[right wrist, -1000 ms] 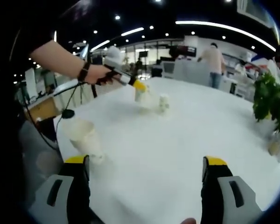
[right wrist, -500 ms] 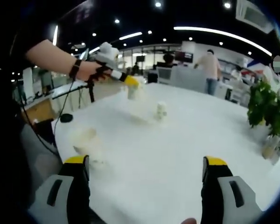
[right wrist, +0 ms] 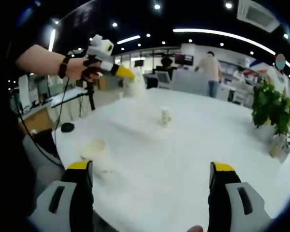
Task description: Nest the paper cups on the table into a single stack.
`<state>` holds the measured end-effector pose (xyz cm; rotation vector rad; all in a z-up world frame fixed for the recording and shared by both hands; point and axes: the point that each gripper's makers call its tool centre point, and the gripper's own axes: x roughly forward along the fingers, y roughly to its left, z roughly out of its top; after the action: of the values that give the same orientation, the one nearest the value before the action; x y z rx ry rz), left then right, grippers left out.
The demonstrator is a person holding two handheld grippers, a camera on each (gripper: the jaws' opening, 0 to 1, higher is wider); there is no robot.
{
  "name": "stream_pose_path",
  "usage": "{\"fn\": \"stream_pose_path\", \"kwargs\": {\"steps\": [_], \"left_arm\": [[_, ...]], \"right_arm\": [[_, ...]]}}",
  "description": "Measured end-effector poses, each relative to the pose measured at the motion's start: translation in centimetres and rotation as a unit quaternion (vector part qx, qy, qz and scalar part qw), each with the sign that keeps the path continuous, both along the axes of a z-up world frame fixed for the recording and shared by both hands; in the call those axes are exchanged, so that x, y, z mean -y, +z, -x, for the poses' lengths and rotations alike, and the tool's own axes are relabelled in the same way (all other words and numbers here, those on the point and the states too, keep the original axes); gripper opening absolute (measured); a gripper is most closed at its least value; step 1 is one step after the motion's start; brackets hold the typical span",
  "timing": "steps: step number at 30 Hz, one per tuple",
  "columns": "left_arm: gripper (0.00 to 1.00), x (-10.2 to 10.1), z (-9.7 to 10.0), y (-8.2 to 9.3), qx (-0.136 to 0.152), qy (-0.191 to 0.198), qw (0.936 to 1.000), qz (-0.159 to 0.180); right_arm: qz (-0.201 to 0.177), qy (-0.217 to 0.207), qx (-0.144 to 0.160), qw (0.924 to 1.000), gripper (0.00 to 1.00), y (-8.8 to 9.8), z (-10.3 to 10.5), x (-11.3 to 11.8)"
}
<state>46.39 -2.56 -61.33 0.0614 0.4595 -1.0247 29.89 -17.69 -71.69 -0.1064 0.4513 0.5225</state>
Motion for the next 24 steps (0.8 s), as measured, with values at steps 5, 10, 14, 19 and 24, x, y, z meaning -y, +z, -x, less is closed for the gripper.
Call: {"fn": "stream_pose_path", "kwargs": {"steps": [5, 10, 14, 19, 24], "left_arm": [[0.36, 0.5, 2.0, 1.5, -0.005, -0.027, 0.9995, 0.016], [0.36, 0.4, 4.1, 2.4, 0.0, -0.048, 0.9988, 0.014], [0.36, 0.5, 5.9, 2.8, -0.005, -0.069, 0.9975, 0.014], [0.36, 0.8, 8.0, 2.5, -0.01, -0.085, 0.9962, 0.012], [0.36, 1.6, 9.8, 2.4, -0.019, -0.096, 0.9949, 0.023]], "right_arm": [[-0.007, -0.005, 0.0, 1.0, 0.98, 0.2, 0.6, -0.5], [-0.017, -0.006, -0.001, 0.9998, 0.98, 0.2, 1.2, -1.3], [-0.025, -0.003, -0.003, 0.9997, 0.98, 0.2, 1.8, -2.0], [-0.043, 0.0, -0.003, 0.9991, 0.98, 0.5, 2.4, -2.7], [-0.068, 0.004, -0.005, 0.9977, 0.97, 0.9, 2.6, -3.3]]}}
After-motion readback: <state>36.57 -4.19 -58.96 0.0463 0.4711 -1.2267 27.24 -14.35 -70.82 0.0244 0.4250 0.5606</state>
